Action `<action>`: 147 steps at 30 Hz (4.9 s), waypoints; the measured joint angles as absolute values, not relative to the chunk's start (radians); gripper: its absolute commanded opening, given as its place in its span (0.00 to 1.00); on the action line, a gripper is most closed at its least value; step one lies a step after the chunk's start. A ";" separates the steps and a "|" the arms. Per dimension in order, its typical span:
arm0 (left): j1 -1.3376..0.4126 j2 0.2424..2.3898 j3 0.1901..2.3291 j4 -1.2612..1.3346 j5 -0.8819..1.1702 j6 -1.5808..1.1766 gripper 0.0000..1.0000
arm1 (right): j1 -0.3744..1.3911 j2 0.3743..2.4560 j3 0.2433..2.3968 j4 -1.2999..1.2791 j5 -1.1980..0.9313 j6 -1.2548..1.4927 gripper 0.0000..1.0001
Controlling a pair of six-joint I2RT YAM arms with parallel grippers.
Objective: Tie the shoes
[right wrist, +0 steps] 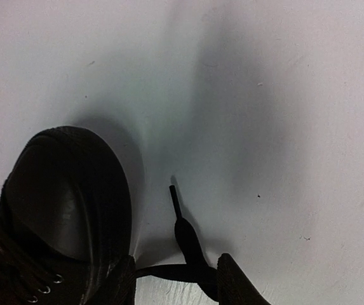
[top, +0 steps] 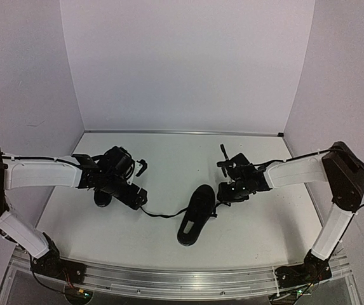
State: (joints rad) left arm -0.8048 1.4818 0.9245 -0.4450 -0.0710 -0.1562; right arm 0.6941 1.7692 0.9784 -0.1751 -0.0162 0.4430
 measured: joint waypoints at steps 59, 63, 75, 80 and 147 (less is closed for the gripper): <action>-0.684 1.848 0.999 -0.164 0.050 -0.480 0.00 | 0.661 1.855 0.967 -0.058 -0.261 0.457 0.00; -0.714 1.835 0.998 -0.182 0.062 -0.468 0.00 | 0.664 1.866 0.991 -0.052 -0.266 0.461 0.00; -0.731 1.419 0.954 -0.286 -0.024 -0.429 0.00 | 0.621 1.442 0.945 -0.163 -0.114 0.476 0.00; -0.716 1.326 0.955 -0.354 -0.099 -0.406 0.00 | 0.557 1.204 0.945 -0.251 0.023 0.476 0.00; -0.894 1.236 0.788 -0.162 0.141 0.004 0.00 | 0.774 1.671 1.161 -0.199 -0.330 0.440 0.44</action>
State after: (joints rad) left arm -0.8936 1.2359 0.7876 -0.1616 0.1411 0.0044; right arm 0.7743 1.6705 1.1613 -0.1993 -0.3300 0.4397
